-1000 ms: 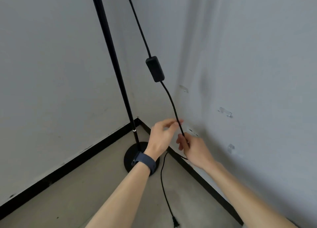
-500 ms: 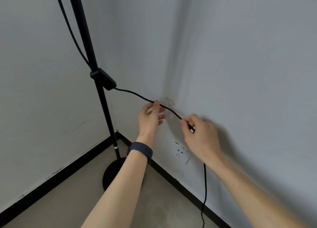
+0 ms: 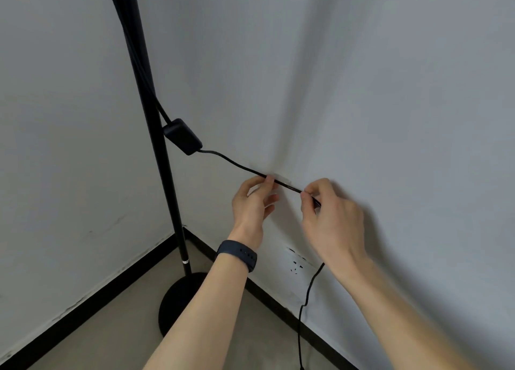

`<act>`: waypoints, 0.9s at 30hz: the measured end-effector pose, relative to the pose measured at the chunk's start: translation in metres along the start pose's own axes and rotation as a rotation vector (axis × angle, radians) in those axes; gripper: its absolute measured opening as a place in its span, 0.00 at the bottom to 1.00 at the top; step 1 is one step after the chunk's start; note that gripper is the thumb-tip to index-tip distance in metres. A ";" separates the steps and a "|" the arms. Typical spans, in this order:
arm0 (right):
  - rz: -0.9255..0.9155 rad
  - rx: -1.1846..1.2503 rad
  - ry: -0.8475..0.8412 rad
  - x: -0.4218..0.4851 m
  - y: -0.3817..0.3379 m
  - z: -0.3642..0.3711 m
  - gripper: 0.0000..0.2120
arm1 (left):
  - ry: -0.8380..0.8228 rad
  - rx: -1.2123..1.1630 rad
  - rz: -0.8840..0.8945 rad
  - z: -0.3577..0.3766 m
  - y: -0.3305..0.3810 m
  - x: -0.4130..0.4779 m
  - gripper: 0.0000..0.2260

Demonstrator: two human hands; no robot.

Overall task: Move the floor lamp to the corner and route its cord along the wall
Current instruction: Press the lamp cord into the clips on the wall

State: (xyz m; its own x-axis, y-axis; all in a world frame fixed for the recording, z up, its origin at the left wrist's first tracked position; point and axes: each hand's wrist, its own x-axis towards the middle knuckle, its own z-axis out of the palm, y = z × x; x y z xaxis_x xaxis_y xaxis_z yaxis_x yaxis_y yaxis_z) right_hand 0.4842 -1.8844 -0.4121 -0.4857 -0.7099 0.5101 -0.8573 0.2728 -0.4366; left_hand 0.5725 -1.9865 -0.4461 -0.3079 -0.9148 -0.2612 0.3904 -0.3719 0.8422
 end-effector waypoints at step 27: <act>0.275 0.497 -0.168 -0.036 0.019 0.033 0.05 | 0.072 0.138 0.049 0.002 0.012 0.000 0.09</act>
State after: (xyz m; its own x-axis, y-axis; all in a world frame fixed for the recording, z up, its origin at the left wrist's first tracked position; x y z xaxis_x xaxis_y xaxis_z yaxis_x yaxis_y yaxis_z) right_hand 0.4912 -1.8748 -0.4636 -0.6102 -0.7606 0.2219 -0.5009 0.1534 -0.8518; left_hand 0.5751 -1.9908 -0.4355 -0.2269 -0.9420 -0.2474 0.2788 -0.3062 0.9102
